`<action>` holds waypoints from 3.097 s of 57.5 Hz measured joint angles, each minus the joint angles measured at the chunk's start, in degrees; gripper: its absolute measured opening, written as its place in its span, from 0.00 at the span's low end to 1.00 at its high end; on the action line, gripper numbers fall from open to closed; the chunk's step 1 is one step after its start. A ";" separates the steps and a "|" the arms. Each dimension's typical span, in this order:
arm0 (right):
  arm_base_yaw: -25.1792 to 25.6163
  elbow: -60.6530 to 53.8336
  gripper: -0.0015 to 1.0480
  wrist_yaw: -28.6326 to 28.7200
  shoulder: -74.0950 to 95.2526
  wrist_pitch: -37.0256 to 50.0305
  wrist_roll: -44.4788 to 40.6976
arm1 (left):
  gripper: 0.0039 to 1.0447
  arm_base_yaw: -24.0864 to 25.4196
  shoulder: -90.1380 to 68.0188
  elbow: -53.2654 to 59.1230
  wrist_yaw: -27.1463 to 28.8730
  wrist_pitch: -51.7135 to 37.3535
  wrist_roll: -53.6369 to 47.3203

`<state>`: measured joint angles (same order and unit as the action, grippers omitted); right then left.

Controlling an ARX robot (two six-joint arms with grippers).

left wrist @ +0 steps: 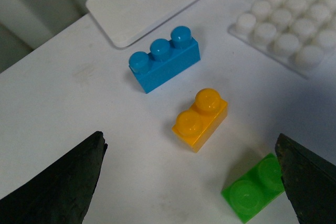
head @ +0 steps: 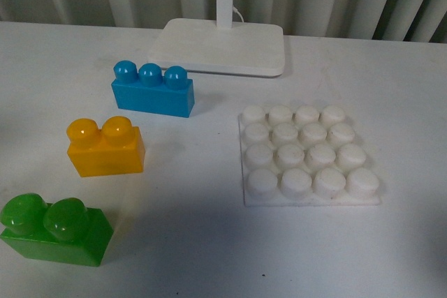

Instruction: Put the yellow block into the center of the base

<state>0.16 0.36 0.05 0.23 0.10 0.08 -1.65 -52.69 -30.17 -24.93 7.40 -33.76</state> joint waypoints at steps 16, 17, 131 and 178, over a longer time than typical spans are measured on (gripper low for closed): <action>0.00 0.00 0.91 0.00 0.00 0.00 0.02 | 0.94 -3.06 -19.32 -17.09 4.15 15.89 -29.16; 0.00 0.00 0.91 0.00 0.00 0.00 0.02 | 0.94 -3.21 -19.89 -17.38 4.63 16.06 -30.01; 0.00 0.00 0.91 0.00 0.00 0.00 0.00 | 0.29 -26.69 -54.58 -52.39 11.54 31.63 -37.46; 0.00 0.00 0.91 0.00 0.00 0.00 0.02 | 0.29 -32.52 -67.43 -68.72 11.63 36.41 -32.15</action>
<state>0.16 0.36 0.05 0.23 0.10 0.10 -34.17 -120.11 -98.89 -13.30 43.81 -65.91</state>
